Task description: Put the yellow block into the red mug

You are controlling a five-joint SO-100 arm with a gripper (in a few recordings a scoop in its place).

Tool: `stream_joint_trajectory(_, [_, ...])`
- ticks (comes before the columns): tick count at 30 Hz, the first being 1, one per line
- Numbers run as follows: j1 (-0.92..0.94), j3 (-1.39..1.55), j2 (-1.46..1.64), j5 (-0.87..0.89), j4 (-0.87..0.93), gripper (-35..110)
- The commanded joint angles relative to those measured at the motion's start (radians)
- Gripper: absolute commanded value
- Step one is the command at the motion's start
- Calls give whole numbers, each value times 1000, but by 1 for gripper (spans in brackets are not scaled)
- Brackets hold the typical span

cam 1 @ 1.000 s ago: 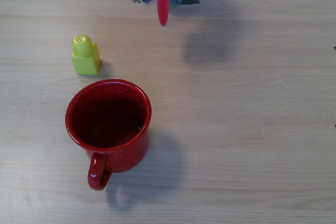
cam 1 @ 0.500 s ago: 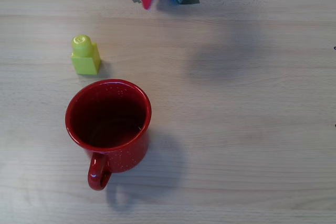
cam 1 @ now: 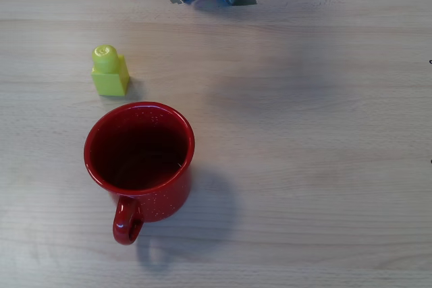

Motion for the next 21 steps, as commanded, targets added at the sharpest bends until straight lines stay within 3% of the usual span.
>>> stream_joint_trajectory(1, [54, -80, -17, -23, 11, 0])
stream_joint_trajectory(9, [196, -106, -166, -175, -28, 2])
stream_joint_trajectory(19, [264, -103, -262, -175, -69, 41])
stream_joint_trajectory(21, [264, -83, -262, -183, -83, 44])
